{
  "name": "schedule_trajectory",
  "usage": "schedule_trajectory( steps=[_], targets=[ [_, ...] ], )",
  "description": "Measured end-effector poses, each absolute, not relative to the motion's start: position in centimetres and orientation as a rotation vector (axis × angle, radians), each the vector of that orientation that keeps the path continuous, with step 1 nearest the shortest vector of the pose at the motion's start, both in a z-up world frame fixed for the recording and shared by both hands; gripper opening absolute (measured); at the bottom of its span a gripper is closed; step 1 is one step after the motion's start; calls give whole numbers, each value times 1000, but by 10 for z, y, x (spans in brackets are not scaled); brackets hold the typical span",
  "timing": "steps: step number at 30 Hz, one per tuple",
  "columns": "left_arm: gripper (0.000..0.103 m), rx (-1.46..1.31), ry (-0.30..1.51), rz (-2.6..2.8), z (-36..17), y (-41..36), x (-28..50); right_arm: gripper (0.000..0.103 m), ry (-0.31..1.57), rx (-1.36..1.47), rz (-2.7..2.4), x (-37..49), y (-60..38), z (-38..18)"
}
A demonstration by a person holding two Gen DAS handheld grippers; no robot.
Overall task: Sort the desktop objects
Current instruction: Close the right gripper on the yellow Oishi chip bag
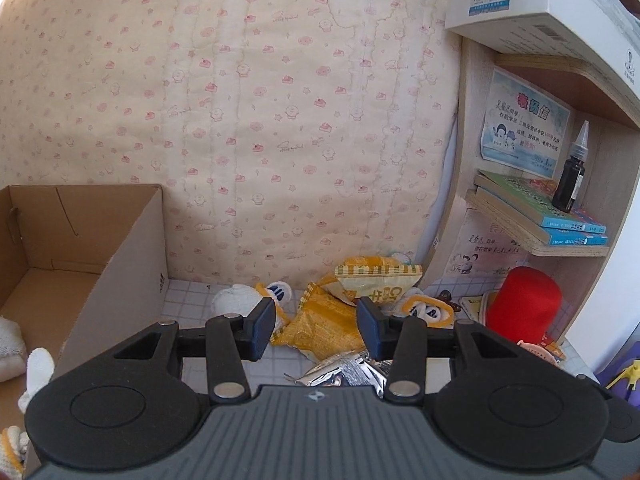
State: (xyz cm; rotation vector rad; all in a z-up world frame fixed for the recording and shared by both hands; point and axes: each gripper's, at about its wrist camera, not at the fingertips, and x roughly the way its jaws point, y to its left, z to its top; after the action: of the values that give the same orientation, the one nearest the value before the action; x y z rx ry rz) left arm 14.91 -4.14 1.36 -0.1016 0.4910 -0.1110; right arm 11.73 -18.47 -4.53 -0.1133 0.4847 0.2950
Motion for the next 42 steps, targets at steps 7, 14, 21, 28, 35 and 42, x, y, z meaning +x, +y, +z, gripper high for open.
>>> schedule_trajectory(
  steps=[7, 14, 21, 28, 35, 42],
  targets=[
    [47, -80, 518, -135, -3, -50, 155, 86, 416, -135, 281, 131, -190, -29],
    [55, -69, 490, -97, -8, -52, 139, 90, 435, -183, 287, 155, -204, -26],
    [55, -100, 534, -91, -24, -59, 143, 90, 409, -157, 215, 149, -233, -17],
    [62, -99, 541, -80, -35, -74, 143, 90, 402, -126, 316, 178, -214, -9],
    [71, -118, 534, -72, -41, -72, 144, 92, 450, -145, 403, 220, -182, -16],
    [76, -151, 553, -83, -51, -69, 149, 94, 511, -177, 418, 246, -153, -22]
  ],
)
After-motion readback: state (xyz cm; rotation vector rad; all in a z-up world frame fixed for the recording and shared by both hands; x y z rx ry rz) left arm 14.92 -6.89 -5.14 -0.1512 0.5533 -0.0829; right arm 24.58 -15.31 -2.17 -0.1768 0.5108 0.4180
